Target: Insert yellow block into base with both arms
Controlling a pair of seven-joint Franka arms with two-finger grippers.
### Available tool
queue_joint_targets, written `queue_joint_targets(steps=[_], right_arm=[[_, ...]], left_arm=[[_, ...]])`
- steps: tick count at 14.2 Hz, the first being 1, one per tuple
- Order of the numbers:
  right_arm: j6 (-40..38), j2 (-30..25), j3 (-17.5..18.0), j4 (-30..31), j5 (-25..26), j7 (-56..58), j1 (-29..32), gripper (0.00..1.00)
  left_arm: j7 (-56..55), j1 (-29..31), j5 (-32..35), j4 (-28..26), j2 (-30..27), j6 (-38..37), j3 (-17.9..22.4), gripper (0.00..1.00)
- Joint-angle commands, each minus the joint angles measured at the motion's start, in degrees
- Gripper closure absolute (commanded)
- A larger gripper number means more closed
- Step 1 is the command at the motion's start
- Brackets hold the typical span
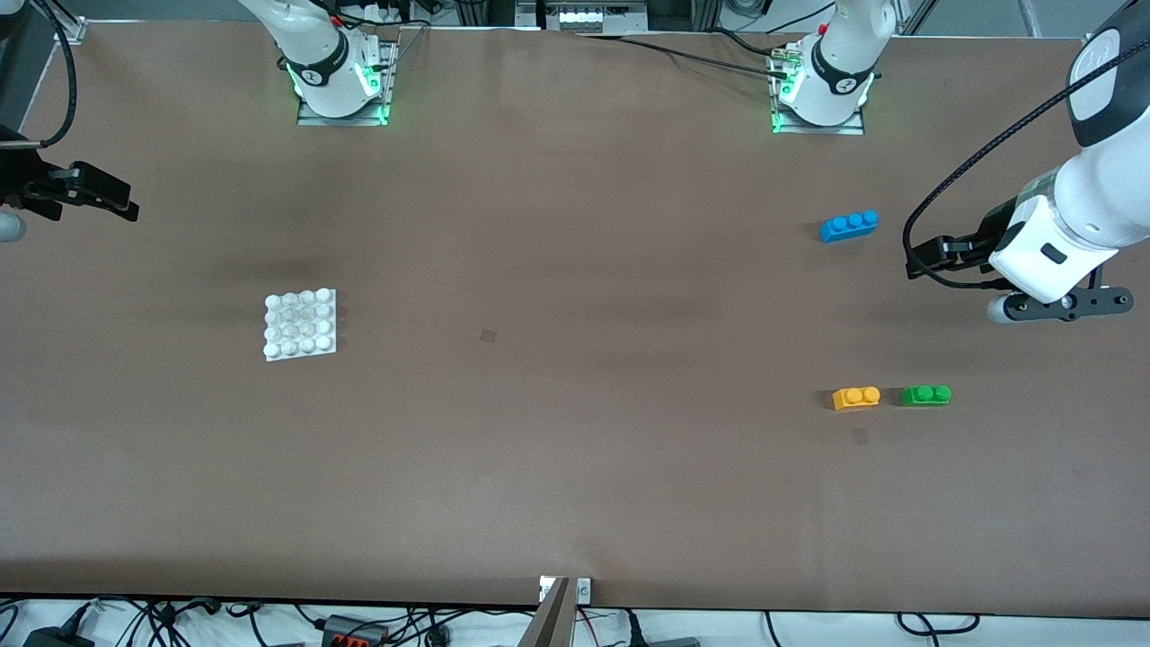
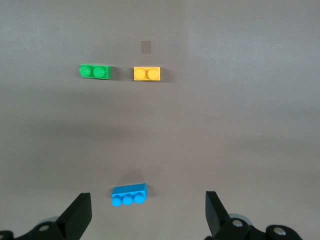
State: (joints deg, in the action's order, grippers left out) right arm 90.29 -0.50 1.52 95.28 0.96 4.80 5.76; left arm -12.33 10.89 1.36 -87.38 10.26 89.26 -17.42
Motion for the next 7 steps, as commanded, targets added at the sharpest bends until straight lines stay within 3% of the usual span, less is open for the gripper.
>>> queue_joint_targets(steps=[1,7], right_arm=[[-0.1,-0.2,-0.1,-0.4,-0.3,-0.5,-0.2,0.00],[-0.2,0.1,-0.1,-0.4,-0.4,0.3,-0.1,0.00]], left_arm=[[0.0,0.0,0.8,2.1,0.8,-1.5,-0.3,0.00],[0.2,0.1,0.9,2.2,0.9,-1.6,-0.6,0.00]])
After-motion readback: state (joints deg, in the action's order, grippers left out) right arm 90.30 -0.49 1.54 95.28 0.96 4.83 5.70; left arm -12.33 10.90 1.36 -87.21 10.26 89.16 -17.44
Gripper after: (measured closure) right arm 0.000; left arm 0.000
